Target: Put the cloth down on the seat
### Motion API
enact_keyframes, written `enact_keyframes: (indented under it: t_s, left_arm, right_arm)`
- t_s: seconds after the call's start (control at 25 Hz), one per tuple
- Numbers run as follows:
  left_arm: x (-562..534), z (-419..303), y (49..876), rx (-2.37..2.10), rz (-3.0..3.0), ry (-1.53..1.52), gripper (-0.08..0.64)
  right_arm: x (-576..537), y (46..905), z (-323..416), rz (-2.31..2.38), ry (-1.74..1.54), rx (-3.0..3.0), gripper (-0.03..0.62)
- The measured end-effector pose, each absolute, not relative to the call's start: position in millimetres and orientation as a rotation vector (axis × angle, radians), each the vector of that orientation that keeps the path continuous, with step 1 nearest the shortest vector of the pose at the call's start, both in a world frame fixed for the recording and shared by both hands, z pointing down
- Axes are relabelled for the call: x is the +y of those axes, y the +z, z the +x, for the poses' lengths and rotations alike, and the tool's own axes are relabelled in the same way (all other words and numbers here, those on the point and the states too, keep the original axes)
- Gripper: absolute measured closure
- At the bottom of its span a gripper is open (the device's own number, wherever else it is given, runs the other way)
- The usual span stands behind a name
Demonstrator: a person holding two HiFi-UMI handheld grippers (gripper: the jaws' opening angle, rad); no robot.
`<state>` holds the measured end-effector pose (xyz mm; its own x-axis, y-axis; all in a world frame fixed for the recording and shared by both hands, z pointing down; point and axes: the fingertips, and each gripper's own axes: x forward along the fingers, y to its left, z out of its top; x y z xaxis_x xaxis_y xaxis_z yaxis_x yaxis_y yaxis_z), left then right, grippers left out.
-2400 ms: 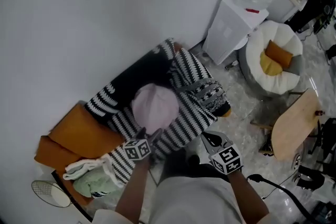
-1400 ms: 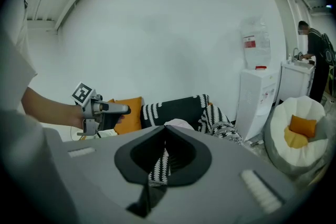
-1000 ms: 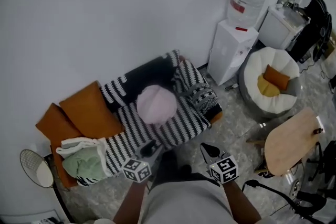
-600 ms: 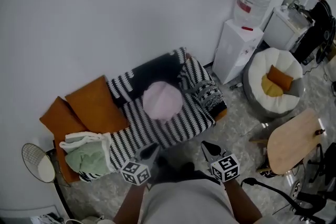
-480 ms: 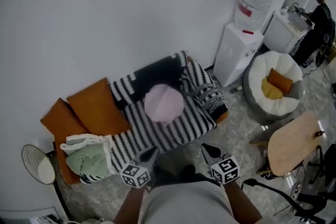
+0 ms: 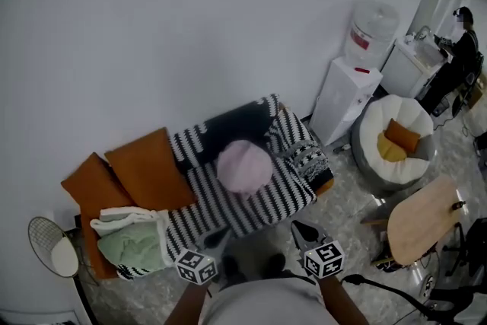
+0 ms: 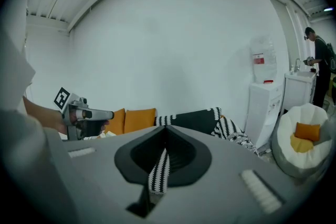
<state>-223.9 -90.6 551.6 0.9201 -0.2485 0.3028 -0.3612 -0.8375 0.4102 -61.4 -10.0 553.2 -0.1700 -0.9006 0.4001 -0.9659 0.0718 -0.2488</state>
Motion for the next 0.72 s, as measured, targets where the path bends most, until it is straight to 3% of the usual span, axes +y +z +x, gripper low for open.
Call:
enact_keyframes:
  t_s: [0.72]
  left_arm:
    - [-96, -260, 539, -0.384, 2.622, 0.311, 0.561]
  right_arm:
    - [-18, 541, -85, 1.998, 0.66, -2.156, 0.589]
